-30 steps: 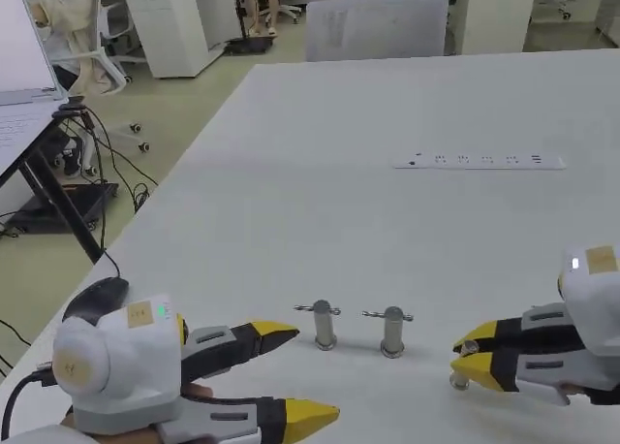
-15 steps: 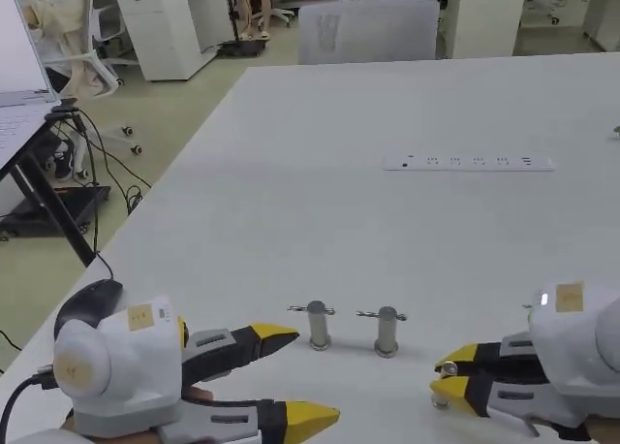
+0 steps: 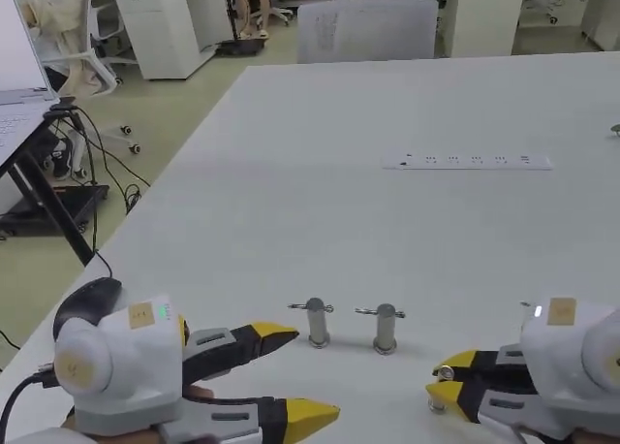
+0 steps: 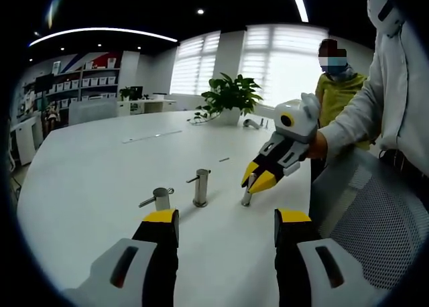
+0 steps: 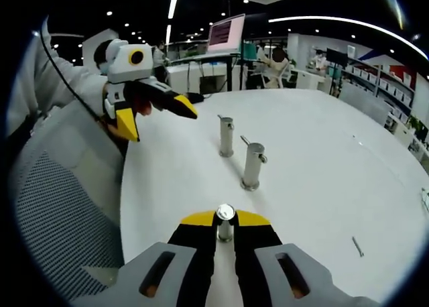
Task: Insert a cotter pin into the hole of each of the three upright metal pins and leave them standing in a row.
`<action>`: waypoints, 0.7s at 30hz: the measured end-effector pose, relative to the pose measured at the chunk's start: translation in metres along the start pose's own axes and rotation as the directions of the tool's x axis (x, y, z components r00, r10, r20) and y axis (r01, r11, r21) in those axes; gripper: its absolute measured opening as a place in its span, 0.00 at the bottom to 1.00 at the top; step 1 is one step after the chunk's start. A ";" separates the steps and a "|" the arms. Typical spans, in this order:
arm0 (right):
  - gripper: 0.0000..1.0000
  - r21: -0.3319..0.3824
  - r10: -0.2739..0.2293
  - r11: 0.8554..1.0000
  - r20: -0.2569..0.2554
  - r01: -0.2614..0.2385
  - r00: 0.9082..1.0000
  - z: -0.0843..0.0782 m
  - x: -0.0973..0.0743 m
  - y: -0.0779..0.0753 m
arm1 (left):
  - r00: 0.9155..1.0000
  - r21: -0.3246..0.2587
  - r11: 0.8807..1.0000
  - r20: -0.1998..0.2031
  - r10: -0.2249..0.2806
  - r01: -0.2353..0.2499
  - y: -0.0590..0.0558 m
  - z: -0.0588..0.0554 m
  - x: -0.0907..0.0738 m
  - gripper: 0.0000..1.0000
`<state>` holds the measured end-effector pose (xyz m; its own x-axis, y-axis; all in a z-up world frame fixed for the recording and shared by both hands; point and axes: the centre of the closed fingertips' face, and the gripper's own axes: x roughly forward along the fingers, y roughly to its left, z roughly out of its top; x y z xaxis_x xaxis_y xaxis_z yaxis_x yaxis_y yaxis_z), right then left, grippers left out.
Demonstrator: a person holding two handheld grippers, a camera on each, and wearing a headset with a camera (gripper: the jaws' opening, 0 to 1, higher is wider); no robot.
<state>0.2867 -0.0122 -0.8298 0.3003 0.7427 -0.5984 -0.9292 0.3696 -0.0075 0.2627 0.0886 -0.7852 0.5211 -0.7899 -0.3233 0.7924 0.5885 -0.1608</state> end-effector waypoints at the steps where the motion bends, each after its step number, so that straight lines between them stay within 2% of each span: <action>1: 0.10 0.000 -0.008 1.000 0.002 0.008 1.000 0.000 0.000 0.000 | 1.000 0.000 1.000 0.000 0.000 0.000 0.000 0.000 0.000 0.57; 7: 0.11 -0.003 0.003 1.000 0.014 -0.003 1.000 0.002 0.001 0.004 | 1.000 0.002 1.000 -0.002 -0.003 0.003 0.000 0.000 0.002 0.57; 11: 0.19 0.014 0.004 1.000 0.023 -0.004 1.000 0.004 0.002 0.002 | 1.000 0.002 1.000 -0.004 -0.006 0.006 -0.001 0.001 0.002 0.57; 21: 0.28 0.010 0.038 0.999 0.041 -0.038 0.998 0.009 -0.011 0.005 | 1.000 0.003 1.000 -0.004 -0.018 0.018 -0.005 0.002 0.006 0.57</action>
<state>0.2811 -0.0130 -0.8160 0.2737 0.7785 -0.5648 -0.9378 0.3465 0.0231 0.2625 0.0809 -0.7849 0.5052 -0.7997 -0.3243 0.8028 0.5734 -0.1634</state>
